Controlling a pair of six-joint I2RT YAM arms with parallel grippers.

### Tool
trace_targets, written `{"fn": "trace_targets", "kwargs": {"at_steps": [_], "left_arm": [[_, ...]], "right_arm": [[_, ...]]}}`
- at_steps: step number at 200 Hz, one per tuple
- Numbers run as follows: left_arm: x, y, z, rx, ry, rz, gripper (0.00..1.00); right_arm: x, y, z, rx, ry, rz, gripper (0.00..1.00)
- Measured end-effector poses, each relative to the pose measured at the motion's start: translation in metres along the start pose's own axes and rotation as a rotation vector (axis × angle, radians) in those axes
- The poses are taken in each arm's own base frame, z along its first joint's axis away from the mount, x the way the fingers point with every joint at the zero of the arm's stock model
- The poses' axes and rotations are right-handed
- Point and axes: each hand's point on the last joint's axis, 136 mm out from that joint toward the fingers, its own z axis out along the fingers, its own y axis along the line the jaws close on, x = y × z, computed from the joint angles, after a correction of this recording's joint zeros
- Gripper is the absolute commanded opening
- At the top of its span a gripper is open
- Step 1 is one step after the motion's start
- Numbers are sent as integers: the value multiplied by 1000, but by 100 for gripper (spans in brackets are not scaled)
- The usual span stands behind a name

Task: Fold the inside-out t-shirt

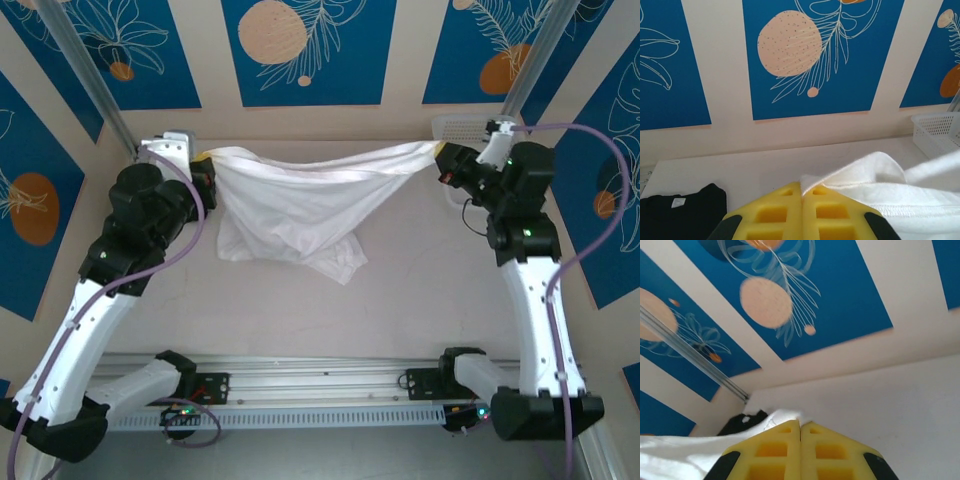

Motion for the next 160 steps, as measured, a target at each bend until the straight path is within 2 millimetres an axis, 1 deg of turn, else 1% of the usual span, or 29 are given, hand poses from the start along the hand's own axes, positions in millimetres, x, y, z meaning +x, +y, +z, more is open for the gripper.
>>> {"fn": "trace_targets", "kwargs": {"at_steps": [16, 26, 38, 48, 55, 60, 70, 82, 90, 93, 95, 98, 106, 109, 112, 119, 128, 133, 135, 139, 146, 153, 155, 158, 160], "left_arm": [[-6, 1, -13, 4, -4, -5, 0], [-11, 3, -24, 6, -18, -18, 0], [-13, 5, -36, 7, -30, -31, 0], [-13, 6, -40, 7, -32, -41, 0], [-12, 7, -42, 7, -35, -50, 0], [-11, 8, -41, 2, -34, -55, 0], [-3, 9, -33, -13, -15, -57, 0], [12, 13, -13, -42, 38, -57, 0], [23, 18, 5, -73, 79, -59, 0], [30, 21, 15, -87, 103, -62, 0], [32, 23, 20, -96, 113, -62, 0], [36, 27, 28, -110, 124, -66, 0], [46, 36, 47, -145, 162, -74, 0], [51, 40, 57, -157, 181, -78, 0], [57, 45, 68, -174, 204, -83, 0], [65, 56, 89, -206, 242, -90, 0], [70, 65, 111, -230, 279, -96, 0], [66, 69, 126, -240, 288, -98, 0], [64, 70, 129, -240, 289, -98, 0], [56, 71, 139, -240, 282, -101, 0], [39, 71, 152, -231, 256, -107, 0], [11, 68, 161, -213, 202, -114, 0], [6, 67, 162, -207, 190, -115, 0], [-10, 64, 162, -196, 157, -115, 0], [-16, 63, 162, -191, 144, -116, 0]], "right_arm": [[-16, 26, -32, -41, -69, -37, 0], [-24, 44, -57, -72, -121, -64, 0], [-28, 61, -82, -106, -169, -86, 0], [-30, 74, -101, -137, -205, -100, 0], [-31, 81, -110, -156, -224, -108, 0], [-31, 83, -113, -165, -231, -109, 0], [-29, 83, -112, -174, -230, -108, 0], [-23, 73, -95, -160, -195, -91, 0], [-18, 61, -77, -139, -157, -72, 0], [-15, 55, -66, -127, -136, -62, 0], [-15, 53, -63, -122, -130, -59, 0], [-13, 46, -50, -109, -107, -48, 0], [-9, 31, -25, -80, -66, -30, 0], [-8, 26, -16, -69, -49, -24, 0], [-7, 17, -2, -52, -27, -15, 0], [-6, 6, 20, -30, 7, -3, 0], [-9, -11, 52, 2, 51, 14, 0], [-13, -19, 69, 15, 65, 20, 0], [-14, -21, 74, 20, 70, 23, 0], [-19, -26, 86, 27, 76, 25, 0], [-30, -30, 100, 31, 72, 25, 0], [-46, -31, 110, 29, 55, 15, 0], [-50, -30, 112, 27, 48, 14, 0], [-59, -28, 115, 21, 32, 4, 0], [-62, -27, 115, 19, 27, 2, 0]]}}
